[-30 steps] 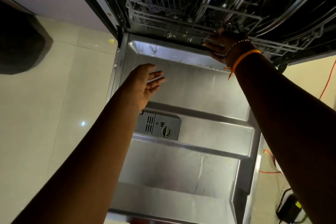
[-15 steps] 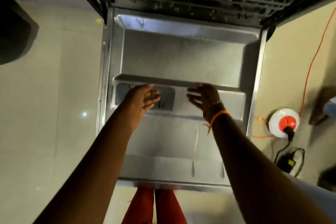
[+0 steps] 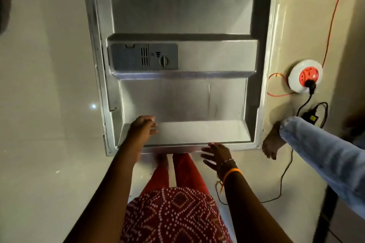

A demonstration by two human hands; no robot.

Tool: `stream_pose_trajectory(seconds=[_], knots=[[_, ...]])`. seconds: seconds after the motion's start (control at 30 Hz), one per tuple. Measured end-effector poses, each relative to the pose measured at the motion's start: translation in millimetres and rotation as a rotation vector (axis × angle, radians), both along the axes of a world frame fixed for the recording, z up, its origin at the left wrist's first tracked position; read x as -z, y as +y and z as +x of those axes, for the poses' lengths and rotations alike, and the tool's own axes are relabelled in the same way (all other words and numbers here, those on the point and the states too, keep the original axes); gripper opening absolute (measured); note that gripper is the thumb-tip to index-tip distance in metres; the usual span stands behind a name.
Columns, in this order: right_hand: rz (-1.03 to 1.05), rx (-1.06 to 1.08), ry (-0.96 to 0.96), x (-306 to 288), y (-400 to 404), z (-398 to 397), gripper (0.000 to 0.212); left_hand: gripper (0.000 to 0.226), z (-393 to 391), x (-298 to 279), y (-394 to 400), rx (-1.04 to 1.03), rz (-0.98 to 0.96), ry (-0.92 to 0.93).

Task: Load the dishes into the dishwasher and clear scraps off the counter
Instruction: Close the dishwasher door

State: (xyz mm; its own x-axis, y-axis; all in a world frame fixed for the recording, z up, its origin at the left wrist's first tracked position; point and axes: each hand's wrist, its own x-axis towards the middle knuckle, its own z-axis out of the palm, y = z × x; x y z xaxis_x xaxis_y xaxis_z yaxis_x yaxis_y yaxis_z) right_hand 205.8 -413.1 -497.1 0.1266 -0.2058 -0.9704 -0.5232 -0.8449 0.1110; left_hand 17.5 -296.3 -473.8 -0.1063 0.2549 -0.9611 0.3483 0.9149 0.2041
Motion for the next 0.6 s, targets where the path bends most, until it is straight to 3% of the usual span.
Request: stream_pose_trajectory(seconds=[0.13, 0.27, 0.47, 0.6], knots=[[-0.05, 0.126, 0.096, 9.8, -15.6, -6.5, 0.038, 0.033, 8.2, 11.1, -22.1, 0.335, 0.009, -0.003], [-0.05, 0.244, 0.048, 26.7, -25.3, -22.5, 0.043, 0.027, 2.9, 33.6, -35.8, 0.374, 0.026, -0.019], [-0.049, 0.286, 0.022, 60.1, -45.8, -47.4, 0.021, 0.031, -29.0, 40.3, -47.8, 0.403, 0.052, 0.016], [-0.038, 0.232, -0.123, 90.2, -61.6, -51.4, 0.038, 0.021, -54.1, 52.4, -59.4, 0.435, 0.068, 0.045]])
